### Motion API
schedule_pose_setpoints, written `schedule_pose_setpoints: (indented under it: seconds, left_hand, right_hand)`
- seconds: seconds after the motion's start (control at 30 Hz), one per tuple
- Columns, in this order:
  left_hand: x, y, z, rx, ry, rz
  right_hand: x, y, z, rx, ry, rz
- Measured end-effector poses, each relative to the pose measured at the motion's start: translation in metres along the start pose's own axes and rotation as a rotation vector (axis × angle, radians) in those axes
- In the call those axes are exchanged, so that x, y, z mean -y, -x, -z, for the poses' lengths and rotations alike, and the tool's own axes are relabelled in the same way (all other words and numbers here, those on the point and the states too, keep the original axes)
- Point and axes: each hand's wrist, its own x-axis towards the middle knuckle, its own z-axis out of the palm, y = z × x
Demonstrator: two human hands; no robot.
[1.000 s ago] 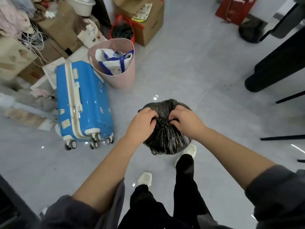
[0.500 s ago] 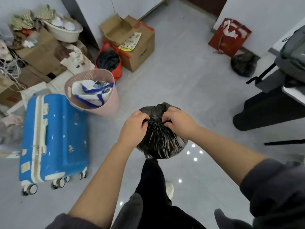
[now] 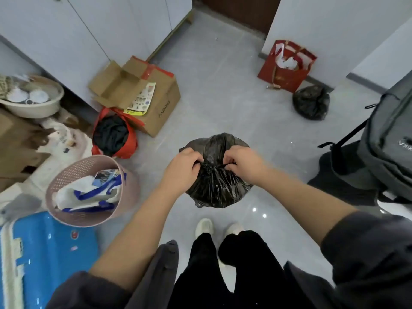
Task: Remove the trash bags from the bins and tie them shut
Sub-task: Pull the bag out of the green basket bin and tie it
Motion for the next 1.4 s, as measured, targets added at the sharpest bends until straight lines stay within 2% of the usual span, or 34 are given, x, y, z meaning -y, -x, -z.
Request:
schedule_pose_setpoints:
  seconds: [0.4, 0.63, 0.87, 1.17, 1.4]
  left_hand:
    - [-0.077, -0.245, -0.011, 0.049, -0.014, 0.013]
    - [-0.132, -0.384, -0.013, 0.095, -0.025, -0.063]
    - [-0.153, -0.541, -0.03, 0.188, -0.04, -0.152]
    - [-0.173, -0.704, -0.073, 0.411, -0.115, -0.237]
    - [-0.188, -0.82, -0.133, 0.517, -0.216, -0.318]
  right_hand:
    - [-0.164, -0.138, 0.145, 0.037, 0.015, 0.014]
    - [-0.254, -0.199, 0.224, 0.019, 0.013, -0.079]
    - [-0.342, -0.278, 0.293, 0.029, -0.006, -0.177]
    - [-0.455, -0.366, 0.326, 0.121, -0.123, -0.327]
    - [-0.553, -0.424, 0.331, 0.098, -0.208, -0.419]
